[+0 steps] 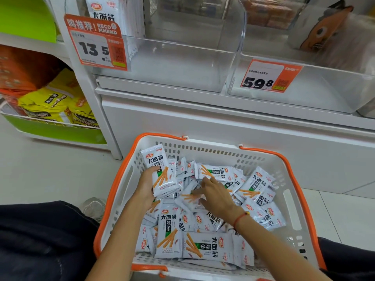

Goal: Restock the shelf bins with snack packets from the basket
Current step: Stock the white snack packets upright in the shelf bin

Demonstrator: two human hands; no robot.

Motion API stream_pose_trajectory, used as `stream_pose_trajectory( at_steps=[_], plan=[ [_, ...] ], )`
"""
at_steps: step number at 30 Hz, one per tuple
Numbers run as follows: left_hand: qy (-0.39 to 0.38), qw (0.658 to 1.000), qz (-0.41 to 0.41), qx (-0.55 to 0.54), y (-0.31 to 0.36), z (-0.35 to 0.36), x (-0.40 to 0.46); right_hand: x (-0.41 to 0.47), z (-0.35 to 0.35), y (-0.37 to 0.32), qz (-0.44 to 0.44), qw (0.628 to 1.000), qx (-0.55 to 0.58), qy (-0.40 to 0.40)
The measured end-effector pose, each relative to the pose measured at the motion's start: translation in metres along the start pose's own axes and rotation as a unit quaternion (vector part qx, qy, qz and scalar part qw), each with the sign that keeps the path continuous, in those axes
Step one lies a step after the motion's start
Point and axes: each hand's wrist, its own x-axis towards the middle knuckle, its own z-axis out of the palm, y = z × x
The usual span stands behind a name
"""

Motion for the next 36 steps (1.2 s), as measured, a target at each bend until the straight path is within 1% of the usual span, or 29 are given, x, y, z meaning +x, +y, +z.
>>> stream_pose_trajectory(
  at_steps=[2, 3, 4, 7, 9, 11, 14, 16, 18, 20, 21, 23, 24, 25, 26, 27, 29, 30, 33, 36],
  plan=[
    [0.008, 1.0, -0.004, 0.005, 0.002, -0.003, 0.0, -0.007, -0.012, 0.01, -0.007, 0.995, 0.042, -0.088],
    [0.01, 1.0, -0.005, 0.008, 0.003, -0.004, -0.001, -0.01, -0.016, 0.013, 0.009, 0.991, 0.059, -0.124],
    [0.011, 1.0, -0.005, 0.011, 0.004, -0.005, -0.001, -0.011, -0.017, 0.014, 0.045, 0.988, 0.077, -0.129],
    [0.006, 1.0, -0.013, 0.022, 0.004, -0.004, -0.004, -0.01, -0.018, 0.008, 0.201, 0.971, 0.089, -0.093],
    [0.006, 0.999, -0.02, 0.025, 0.003, -0.003, -0.007, -0.007, -0.01, 0.001, 0.24, 0.96, 0.055, -0.133],
    [0.007, 0.999, -0.026, 0.019, 0.002, -0.003, -0.009, -0.006, -0.003, -0.008, 0.251, 0.955, 0.072, -0.142],
    [0.008, 0.999, -0.024, 0.02, 0.003, -0.004, -0.011, -0.003, -0.003, -0.013, 0.256, 0.949, 0.15, -0.106],
    [0.01, 0.999, -0.022, 0.034, 0.004, -0.005, -0.012, 0.003, -0.014, -0.006, 0.233, 0.947, 0.181, -0.128],
    [0.011, 0.998, -0.019, 0.059, 0.003, -0.007, -0.011, 0.004, -0.034, 0.008, 0.202, 0.934, 0.247, -0.158],
    [0.007, 0.996, -0.022, 0.081, 0.001, -0.005, -0.011, -0.002, -0.056, 0.022, 0.173, 0.905, 0.352, -0.167],
    [0.002, 0.996, -0.027, 0.089, -0.001, -0.002, -0.012, -0.006, -0.066, 0.026, 0.163, 0.876, 0.422, -0.168],
    [-0.009, 0.993, -0.037, 0.11, -0.005, 0.005, -0.014, -0.01, -0.077, 0.026, 0.147, 0.796, 0.563, -0.165],
    [-0.016, 0.992, -0.041, 0.122, -0.007, 0.008, -0.014, -0.009, -0.08, 0.023, 0.139, 0.767, 0.605, -0.162],
    [-0.025, 0.99, -0.044, 0.131, -0.01, 0.013, -0.015, -0.007, -0.082, 0.016, 0.136, 0.752, 0.627, -0.153],
    [-0.031, 0.989, -0.048, 0.135, -0.013, 0.017, -0.016, -0.004, -0.082, 0.009, 0.14, 0.75, 0.631, -0.138],
    [-0.035, 0.989, -0.051, 0.135, -0.015, 0.021, -0.017, -0.002, -0.082, 0.001, 0.15, 0.76, 0.621, -0.117],
    [-0.026, 0.989, -0.054, 0.132, -0.017, 0.028, -0.019, 0.0, -0.079, -0.012, 0.167, 0.795, 0.579, -0.066],
    [-0.018, 0.99, -0.05, 0.131, -0.017, 0.031, -0.019, 0.001, -0.075, -0.015, 0.172, 0.805, 0.567, -0.034],
    [-0.002, 0.992, -0.038, 0.123, -0.017, 0.037, -0.022, 0.002, -0.06, -0.018, 0.192, 0.798, 0.569, 0.055],
    [0.006, 0.992, -0.028, 0.12, -0.015, 0.041, -0.023, 0.005, -0.05, -0.024, 0.199, 0.815, 0.531, 0.116]
  ],
)
